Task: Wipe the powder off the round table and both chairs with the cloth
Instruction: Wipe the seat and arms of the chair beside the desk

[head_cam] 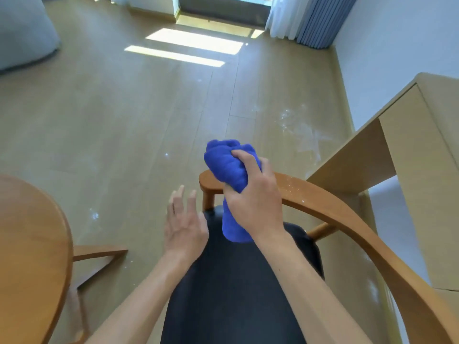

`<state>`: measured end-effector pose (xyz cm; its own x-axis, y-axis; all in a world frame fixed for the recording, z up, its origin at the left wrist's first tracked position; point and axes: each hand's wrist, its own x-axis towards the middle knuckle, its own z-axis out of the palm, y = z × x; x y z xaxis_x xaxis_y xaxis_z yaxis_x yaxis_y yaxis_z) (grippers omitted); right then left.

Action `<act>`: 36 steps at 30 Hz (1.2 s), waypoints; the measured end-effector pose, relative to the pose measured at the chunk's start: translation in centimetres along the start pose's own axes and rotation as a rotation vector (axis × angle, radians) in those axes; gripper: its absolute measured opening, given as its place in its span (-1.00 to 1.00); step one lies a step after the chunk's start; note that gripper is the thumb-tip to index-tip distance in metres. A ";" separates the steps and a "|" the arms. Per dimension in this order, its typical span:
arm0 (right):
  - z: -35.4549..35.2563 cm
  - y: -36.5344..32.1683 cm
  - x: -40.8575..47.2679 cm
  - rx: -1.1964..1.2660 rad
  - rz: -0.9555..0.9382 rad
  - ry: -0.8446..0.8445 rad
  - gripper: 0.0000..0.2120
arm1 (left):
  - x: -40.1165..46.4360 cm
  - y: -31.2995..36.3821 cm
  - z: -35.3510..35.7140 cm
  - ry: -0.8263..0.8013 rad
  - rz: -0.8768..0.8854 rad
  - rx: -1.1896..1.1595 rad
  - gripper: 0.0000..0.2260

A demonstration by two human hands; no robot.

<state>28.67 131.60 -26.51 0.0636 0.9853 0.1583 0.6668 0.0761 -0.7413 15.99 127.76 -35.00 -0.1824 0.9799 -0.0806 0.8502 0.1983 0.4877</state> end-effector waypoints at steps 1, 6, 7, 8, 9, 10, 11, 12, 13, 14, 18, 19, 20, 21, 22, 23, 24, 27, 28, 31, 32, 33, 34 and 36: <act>0.9 -1.0 1.3 -0.020 -0.025 0.046 -0.49 | 1.1 0.2 -1.0 0.042 -0.006 0.004 -0.50; 6.7 0.1 4.1 -0.615 -0.092 -0.226 -0.52 | 3.7 -0.3 -2.9 0.047 -0.025 0.097 -0.47; 6.9 1.4 4.0 -0.664 -0.092 -0.237 -0.56 | 4.0 -0.1 -2.9 0.034 -0.010 0.107 -0.47; 6.5 2.7 4.0 -0.675 -0.087 -0.197 -0.60 | 4.4 0.2 -2.7 0.017 0.016 0.114 -0.48; 5.8 4.0 4.1 -0.680 -0.080 -0.142 -0.64 | 4.8 0.6 -2.5 -0.002 0.041 0.115 -0.48; 4.7 5.1 4.3 -0.680 -0.063 -0.099 -0.67 | 5.3 1.1 -2.2 -0.018 0.057 0.112 -0.49; 3.4 6.3 4.5 -0.689 -0.031 -0.080 -0.67 | 5.6 1.7 -1.9 -0.038 0.070 0.113 -0.49; 1.8 7.7 4.5 -0.703 0.009 -0.069 -0.66 | 5.8 2.3 -1.6 -0.058 0.082 0.116 -0.50; 0.1 9.3 4.3 -0.711 0.057 -0.057 -0.64 | 6.0 2.8 -1.3 -0.076 0.094 0.121 -0.50; -1.8 10.7 3.8 -0.705 0.111 -0.039 -0.63 | 6.2 3.3 -0.9 -0.096 0.109 0.130 -0.50; -9.0 16.1 0.8 -0.678 0.318 0.080 -0.65 | 7.2 4.9 0.3 -0.194 0.172 0.227 -0.48; -10.7 17.5 -0.1 -0.681 0.389 0.107 -0.66 | 7.5 5.3 0.5 -0.221 0.184 0.252 -0.47; -12.4 18.8 -1.0 -0.676 0.480 0.134 -0.66 | 7.8 5.7 0.8 -0.246 0.197 0.277 -0.47; -13.9 20.0 -1.8 -0.658 0.583 0.164 -0.66 | 8.0 6.1 1.2 -0.271 0.211 0.306 -0.46; -15.1 20.8 -2.7 -0.630 0.680 0.196 -0.66 | 8.3 6.4 1.6 -0.289 0.229 0.341 -0.45; -15.6 21.2 -3.4 -0.606 0.750 0.225 -0.65 | 8.5 6.5 2.0 -0.295 0.247 0.378 -0.44; -15.4 21.2 -3.8 -0.593 0.772 0.257 -0.65 | 8.7 6.5 2.4 -0.288 0.260 0.410 -0.43; -11.4 18.7 -3.4 -0.566 0.573 0.406 -0.69 | 9.1 5.9 3.3 -0.226 0.272 0.456 -0.41; -9.4 17.3 -2.6 -0.558 0.490 0.432 -0.69 | 9.1 5.6 3.5 -0.208 0.274 0.462 -0.40; -3.2 12.8 1.6 -0.528 0.264 0.323 -0.66 | 9.2 5.0 4.1 -0.151 0.279 0.444 -0.41; -1.3 11.7 3.0 -0.541 0.186 0.265 -0.64 | 9.4 5.1 4.3 -0.139 0.283 0.432 -0.43; 0.2 10.8 3.9 -0.567 0.114 0.208 -0.63 | 9.5 5.2 4.5 -0.126 0.288 0.427 -0.44; 1.2 10.3 4.4 -0.595 0.063 0.157 -0.62 | 9.5 5.3 4.8 -0.113 0.293 0.419 -0.44; 1.5 10.4 4.3 -0.622 0.028 0.089 -0.61 | 9.5 5.5 5.2 -0.094 0.298 0.396 -0.46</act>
<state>34.71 136.90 -34.49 0.1312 0.9670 0.2182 0.9696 -0.0793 -0.2316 21.54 138.29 -37.62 0.1262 0.9892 -0.0751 0.9840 -0.1153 0.1360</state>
